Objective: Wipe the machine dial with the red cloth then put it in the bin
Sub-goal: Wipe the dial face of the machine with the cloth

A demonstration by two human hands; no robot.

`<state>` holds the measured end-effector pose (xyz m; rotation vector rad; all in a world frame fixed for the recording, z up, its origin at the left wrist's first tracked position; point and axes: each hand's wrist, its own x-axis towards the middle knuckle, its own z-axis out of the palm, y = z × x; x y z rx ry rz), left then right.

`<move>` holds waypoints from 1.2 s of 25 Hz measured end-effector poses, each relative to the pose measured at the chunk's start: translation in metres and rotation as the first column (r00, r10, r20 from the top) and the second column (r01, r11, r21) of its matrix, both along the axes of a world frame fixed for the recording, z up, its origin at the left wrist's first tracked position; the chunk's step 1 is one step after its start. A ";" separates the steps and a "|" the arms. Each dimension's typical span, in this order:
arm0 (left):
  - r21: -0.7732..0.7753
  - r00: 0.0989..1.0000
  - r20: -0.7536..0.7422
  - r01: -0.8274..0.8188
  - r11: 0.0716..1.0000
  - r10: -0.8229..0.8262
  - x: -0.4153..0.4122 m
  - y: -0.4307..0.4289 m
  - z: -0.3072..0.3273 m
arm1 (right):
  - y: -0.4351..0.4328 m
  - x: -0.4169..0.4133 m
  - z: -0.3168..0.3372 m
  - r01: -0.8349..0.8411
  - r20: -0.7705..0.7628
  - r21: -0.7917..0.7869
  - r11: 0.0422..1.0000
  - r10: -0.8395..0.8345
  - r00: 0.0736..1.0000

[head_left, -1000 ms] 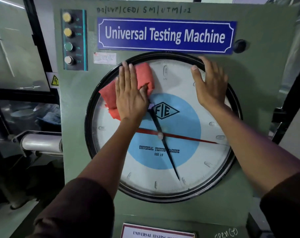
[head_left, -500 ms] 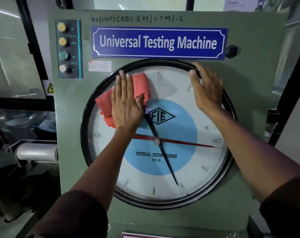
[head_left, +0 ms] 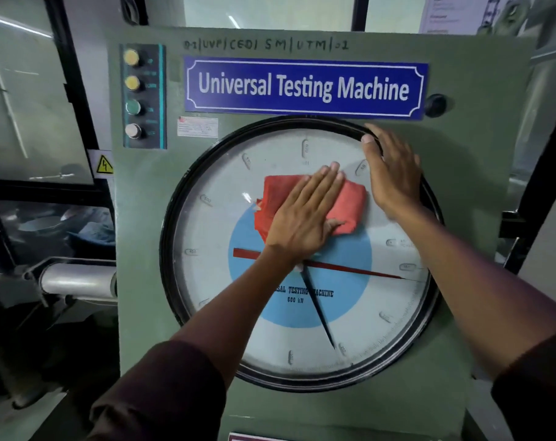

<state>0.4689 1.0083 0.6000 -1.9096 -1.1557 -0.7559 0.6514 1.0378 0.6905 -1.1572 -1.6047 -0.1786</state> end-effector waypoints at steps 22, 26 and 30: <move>-0.038 0.802 0.557 -0.238 0.970 0.219 -0.062 -0.006 0.004 | -0.011 -0.015 0.000 0.014 -0.073 0.058 0.998 -0.009 0.997; 0.017 0.983 0.156 -0.104 0.994 0.100 -0.038 0.003 0.030 | -0.010 -0.012 -0.001 0.012 -0.068 0.081 0.997 -0.006 0.998; 0.063 0.999 0.028 -0.031 0.998 0.029 -0.069 0.009 0.050 | -0.008 -0.010 -0.002 -0.009 -0.058 0.102 0.995 0.015 0.998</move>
